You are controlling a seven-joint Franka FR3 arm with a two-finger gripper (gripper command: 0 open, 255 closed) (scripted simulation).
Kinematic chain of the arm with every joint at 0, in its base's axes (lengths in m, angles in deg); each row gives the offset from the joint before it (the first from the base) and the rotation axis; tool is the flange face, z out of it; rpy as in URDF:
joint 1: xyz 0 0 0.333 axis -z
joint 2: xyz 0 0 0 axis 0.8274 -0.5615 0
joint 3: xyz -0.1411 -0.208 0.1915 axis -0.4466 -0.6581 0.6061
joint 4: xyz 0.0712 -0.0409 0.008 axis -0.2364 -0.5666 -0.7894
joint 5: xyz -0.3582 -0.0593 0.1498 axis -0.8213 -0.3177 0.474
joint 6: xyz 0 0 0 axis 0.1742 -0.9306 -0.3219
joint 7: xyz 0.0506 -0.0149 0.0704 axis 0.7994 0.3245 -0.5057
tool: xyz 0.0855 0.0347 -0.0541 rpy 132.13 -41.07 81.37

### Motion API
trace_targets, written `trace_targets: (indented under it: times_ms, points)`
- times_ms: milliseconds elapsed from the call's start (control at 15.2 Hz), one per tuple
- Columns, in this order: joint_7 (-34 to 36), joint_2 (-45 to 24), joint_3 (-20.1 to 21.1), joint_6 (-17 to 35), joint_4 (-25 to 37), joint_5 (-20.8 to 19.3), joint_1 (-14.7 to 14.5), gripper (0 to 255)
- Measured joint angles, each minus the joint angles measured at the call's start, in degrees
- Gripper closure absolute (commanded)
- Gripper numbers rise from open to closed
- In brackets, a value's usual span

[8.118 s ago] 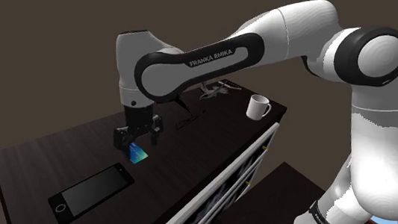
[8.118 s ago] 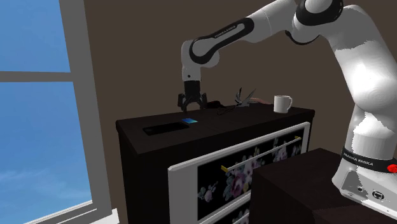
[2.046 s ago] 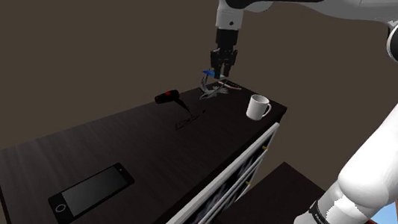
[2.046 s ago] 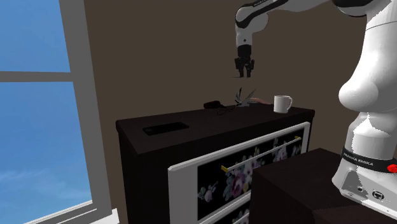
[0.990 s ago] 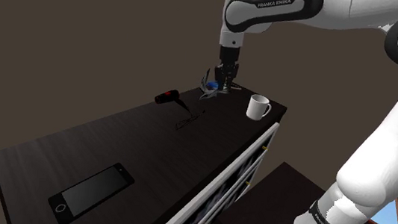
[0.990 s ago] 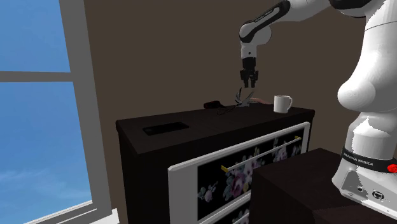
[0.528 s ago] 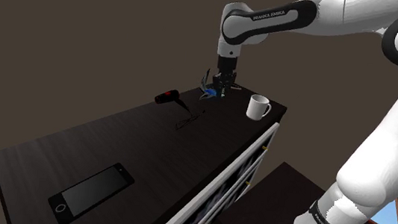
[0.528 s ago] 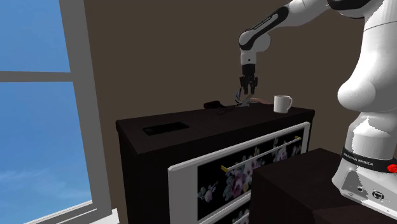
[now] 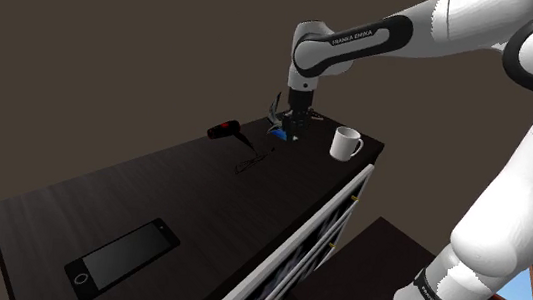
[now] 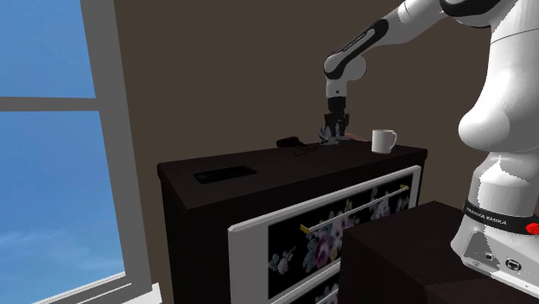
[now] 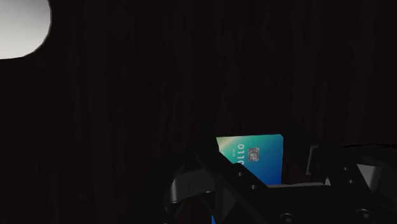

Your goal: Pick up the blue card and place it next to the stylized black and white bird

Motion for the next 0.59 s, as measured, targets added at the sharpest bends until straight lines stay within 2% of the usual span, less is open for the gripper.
trace_targets:
  times_ms: [594]
  points:
    - [0.43,-2.65,-0.10,6.52,-3.97,-0.77,-0.12,255]
